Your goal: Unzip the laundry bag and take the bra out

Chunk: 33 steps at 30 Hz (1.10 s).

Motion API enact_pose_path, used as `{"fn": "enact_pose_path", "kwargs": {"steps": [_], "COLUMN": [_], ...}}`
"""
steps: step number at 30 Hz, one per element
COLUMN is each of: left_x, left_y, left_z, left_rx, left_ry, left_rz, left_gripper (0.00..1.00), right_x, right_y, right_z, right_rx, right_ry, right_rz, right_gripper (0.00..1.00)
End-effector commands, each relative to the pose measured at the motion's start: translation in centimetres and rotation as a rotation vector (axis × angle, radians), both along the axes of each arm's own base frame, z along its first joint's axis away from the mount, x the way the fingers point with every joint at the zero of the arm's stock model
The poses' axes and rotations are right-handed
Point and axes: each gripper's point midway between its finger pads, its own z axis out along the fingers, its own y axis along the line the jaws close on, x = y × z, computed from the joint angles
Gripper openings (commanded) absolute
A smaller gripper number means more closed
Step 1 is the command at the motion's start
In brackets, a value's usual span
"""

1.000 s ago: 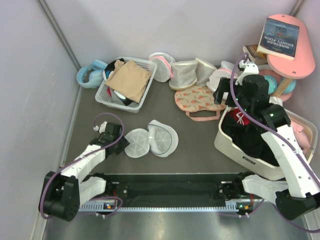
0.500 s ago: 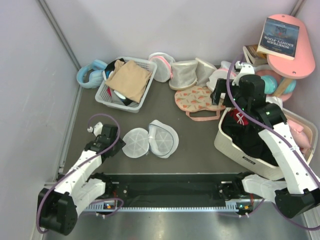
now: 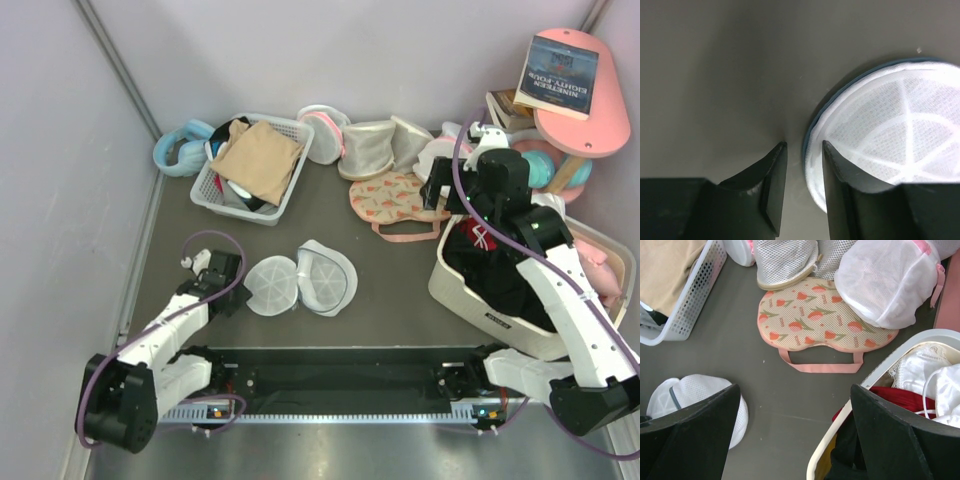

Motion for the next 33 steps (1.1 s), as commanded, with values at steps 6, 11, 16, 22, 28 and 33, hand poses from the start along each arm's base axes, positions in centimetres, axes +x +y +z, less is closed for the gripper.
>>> {"fn": "enact_pose_path", "kwargs": {"steps": [6,11,16,22,28,33], "left_x": [1.0,2.7,3.6,5.7,7.6,7.9], "left_y": [-1.1,0.2,1.6,2.1,0.8,-4.2], "left_z": [-0.7,3.1,7.6,13.9,18.2,20.0], "left_rx": [-0.044,0.056,0.17,0.279,0.321,0.393], "left_ry": [-0.044,-0.115,-0.159,-0.218,-0.274,-0.319], "left_rz": [-0.045,-0.073,-0.126,-0.244,-0.366,-0.504], "left_gripper": [0.05,0.0,0.0,0.0,0.0,0.0], "right_x": [0.1,-0.3,-0.5,-1.2,-2.1,-2.5], "right_y": [0.0,0.8,2.3,7.4,11.6,11.9], "right_z": [1.0,0.7,0.2,-0.7,-3.5,-4.9], "right_rx": [0.022,0.046,0.057,0.11,0.161,0.179], "right_ry": [-0.04,-0.029,-0.011,0.013,0.082,0.116], "right_rz": [0.003,0.036,0.087,0.215,0.287,0.276], "right_gripper": [0.9,0.89,0.86,0.85,0.85,0.85]}}
